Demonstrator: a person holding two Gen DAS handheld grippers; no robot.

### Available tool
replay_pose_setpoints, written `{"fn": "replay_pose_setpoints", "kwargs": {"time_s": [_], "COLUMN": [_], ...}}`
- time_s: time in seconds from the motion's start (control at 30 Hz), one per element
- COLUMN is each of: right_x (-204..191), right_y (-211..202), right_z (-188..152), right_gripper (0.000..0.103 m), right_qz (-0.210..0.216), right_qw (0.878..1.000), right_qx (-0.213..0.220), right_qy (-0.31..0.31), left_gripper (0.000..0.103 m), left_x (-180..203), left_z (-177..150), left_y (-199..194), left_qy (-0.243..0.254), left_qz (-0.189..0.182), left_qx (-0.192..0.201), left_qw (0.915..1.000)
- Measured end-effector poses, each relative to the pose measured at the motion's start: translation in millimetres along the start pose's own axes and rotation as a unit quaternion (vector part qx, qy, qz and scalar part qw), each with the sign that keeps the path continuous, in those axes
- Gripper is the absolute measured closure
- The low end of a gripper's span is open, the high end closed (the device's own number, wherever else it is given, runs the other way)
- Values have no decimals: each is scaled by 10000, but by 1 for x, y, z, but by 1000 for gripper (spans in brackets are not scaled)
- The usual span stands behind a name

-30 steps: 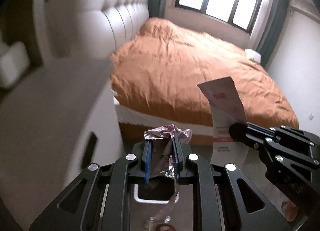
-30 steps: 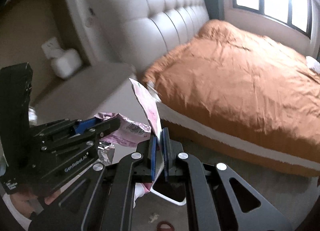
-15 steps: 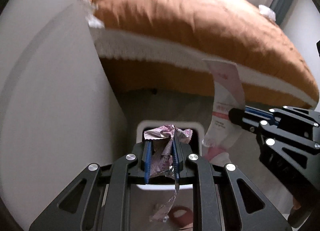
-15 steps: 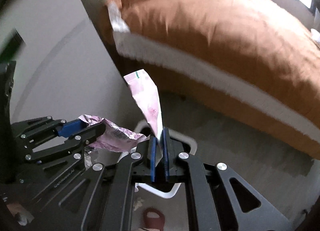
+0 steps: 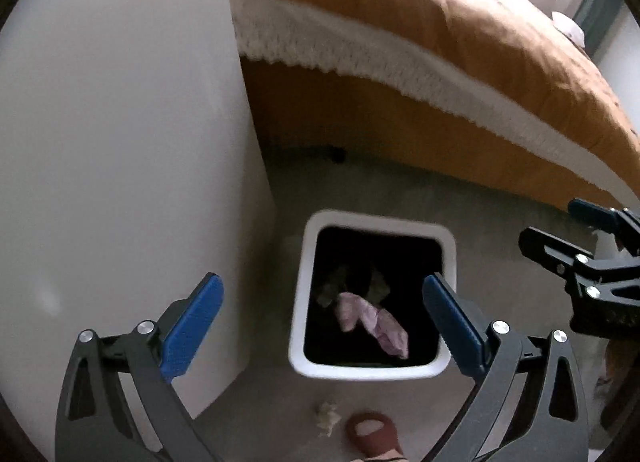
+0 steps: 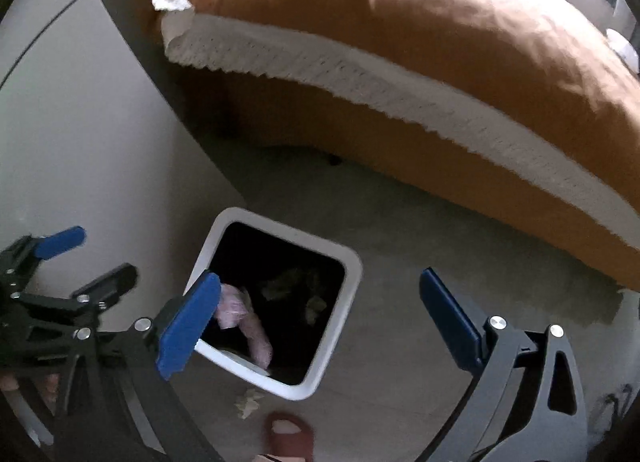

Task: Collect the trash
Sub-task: 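Open both tools to drop the pink items into the bin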

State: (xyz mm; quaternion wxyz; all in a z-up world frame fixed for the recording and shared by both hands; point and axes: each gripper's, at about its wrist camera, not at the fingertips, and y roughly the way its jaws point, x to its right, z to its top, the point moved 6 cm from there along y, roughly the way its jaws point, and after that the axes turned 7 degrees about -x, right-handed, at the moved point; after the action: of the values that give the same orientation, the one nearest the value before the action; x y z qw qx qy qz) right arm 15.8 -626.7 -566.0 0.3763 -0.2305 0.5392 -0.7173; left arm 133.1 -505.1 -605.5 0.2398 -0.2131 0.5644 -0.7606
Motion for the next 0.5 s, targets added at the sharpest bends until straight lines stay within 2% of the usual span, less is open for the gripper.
{"fn": "replay_pose_setpoints", "kwargs": {"time_s": [0.13, 0.3, 0.5], "right_x": [-5, -12, -7], "right_y": [-46, -119, -206], "right_z": [19, 39, 61], "right_gripper": [4, 4, 4], "right_qz": [-49, -196, -222], "right_qw": [9995, 9972, 9916], "right_qx": [299, 702, 1269], "right_qy": [-3, -183, -106], "left_gripper": [5, 5, 5], "left_x": [13, 27, 37], "left_z": [13, 32, 57], "left_y": [-50, -115, -210], "left_qy": [73, 227, 248], "left_qz": [-154, -131, -105], "left_qx": [199, 554, 1088], "left_qw": [9997, 9981, 9937]}}
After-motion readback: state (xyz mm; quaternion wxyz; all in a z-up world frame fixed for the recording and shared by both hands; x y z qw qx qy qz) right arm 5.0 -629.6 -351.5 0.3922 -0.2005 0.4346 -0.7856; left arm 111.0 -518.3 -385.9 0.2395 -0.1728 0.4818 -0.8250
